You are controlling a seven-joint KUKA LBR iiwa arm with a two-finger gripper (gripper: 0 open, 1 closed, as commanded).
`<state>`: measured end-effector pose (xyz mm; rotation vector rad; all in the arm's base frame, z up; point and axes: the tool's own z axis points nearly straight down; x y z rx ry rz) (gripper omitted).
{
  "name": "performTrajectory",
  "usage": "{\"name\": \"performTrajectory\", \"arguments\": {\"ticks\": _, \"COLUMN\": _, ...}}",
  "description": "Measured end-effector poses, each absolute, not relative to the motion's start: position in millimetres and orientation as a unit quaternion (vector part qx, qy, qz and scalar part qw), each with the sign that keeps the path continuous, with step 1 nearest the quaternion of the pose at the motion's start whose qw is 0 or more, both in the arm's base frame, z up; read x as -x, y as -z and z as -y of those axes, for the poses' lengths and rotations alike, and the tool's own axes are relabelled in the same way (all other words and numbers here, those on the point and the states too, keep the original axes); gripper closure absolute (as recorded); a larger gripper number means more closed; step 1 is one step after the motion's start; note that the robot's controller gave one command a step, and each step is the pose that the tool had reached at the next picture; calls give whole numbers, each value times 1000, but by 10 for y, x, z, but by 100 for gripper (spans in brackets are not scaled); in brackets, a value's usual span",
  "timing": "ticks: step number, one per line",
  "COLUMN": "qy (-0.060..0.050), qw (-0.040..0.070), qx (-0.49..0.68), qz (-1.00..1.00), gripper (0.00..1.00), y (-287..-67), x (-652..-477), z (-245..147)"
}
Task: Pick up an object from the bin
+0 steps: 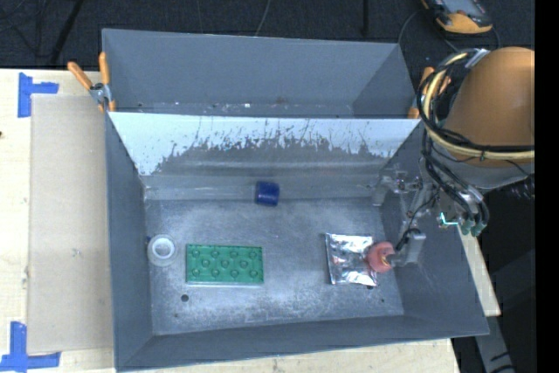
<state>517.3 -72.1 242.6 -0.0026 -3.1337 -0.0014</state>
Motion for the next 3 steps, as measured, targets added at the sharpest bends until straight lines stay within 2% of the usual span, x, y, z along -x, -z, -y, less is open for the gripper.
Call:
{"name": "performTrajectory", "arguments": {"ticks": 1, "qy": 1, "qw": 1, "qx": -152, "qz": 988, "gripper": 0, "y": -2514, "x": -4896, "z": 296}}
{"name": "performTrajectory", "arguments": {"ticks": 2, "qy": 1, "qw": 4, "qx": -209, "qz": 978, "gripper": 0, "y": -815, "x": -5144, "z": 535}}
{"name": "performTrajectory", "arguments": {"ticks": 3, "qy": 0, "qw": 2, "qx": -196, "qz": 981, "gripper": 0, "y": -686, "x": -5159, "z": 849}}
